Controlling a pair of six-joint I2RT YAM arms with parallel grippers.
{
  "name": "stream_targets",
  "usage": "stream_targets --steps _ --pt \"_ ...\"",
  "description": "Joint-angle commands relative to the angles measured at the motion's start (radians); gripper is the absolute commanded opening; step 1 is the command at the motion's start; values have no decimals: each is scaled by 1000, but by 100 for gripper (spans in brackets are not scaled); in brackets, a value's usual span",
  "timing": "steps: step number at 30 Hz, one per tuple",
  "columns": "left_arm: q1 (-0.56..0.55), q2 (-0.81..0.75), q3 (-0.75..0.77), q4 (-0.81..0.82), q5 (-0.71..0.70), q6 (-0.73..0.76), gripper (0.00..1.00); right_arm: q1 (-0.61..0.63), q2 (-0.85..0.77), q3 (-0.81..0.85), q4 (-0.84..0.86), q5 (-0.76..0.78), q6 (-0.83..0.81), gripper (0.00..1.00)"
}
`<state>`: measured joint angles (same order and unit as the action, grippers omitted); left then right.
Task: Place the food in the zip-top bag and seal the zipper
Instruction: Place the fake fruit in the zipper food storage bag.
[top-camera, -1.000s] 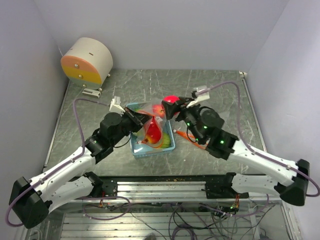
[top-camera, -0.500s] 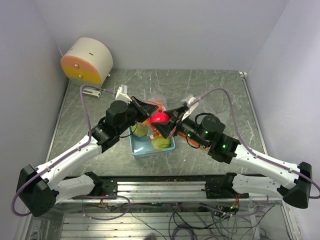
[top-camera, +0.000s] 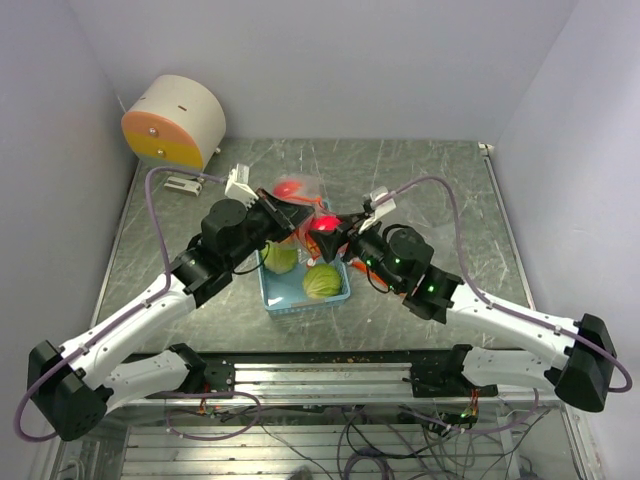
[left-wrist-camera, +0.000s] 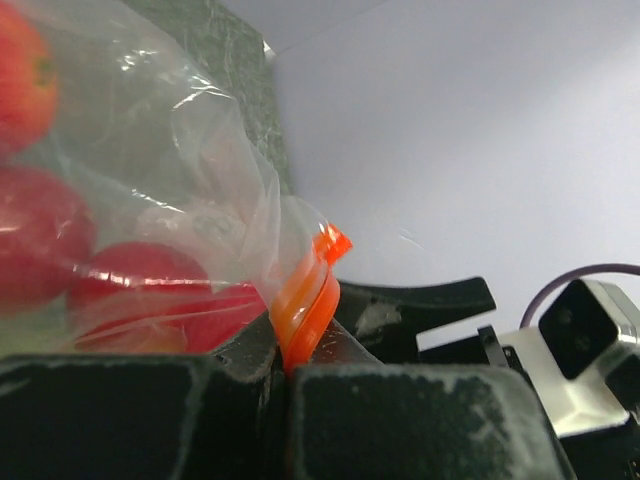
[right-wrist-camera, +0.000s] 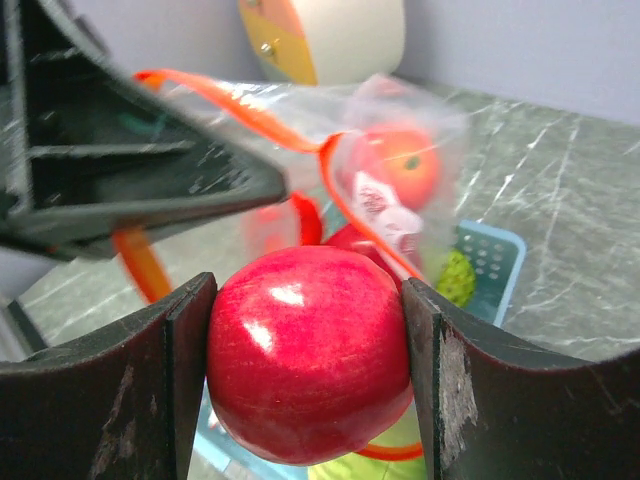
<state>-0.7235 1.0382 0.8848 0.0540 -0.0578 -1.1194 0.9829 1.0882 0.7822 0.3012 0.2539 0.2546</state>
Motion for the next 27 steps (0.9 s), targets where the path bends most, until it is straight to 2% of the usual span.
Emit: stream_targets --steps 1,5,11,16,23,27 --pt "-2 -60 -36 30 39 -30 7 -31 36 5 106 114 18 66" --pt "-3 -73 -81 64 48 -59 7 -33 98 34 155 155 69 68" --pt "-3 -52 -100 93 50 -70 7 -29 172 67 213 44 153 68" --pt "-2 -13 -111 154 34 -76 7 -22 138 45 215 24 204 70" --pt "-4 138 -39 312 104 -109 7 -23 -1 94 70 130 120 71" --pt "-5 216 -81 482 155 -188 7 -22 -7 137 -25 165 93 71"
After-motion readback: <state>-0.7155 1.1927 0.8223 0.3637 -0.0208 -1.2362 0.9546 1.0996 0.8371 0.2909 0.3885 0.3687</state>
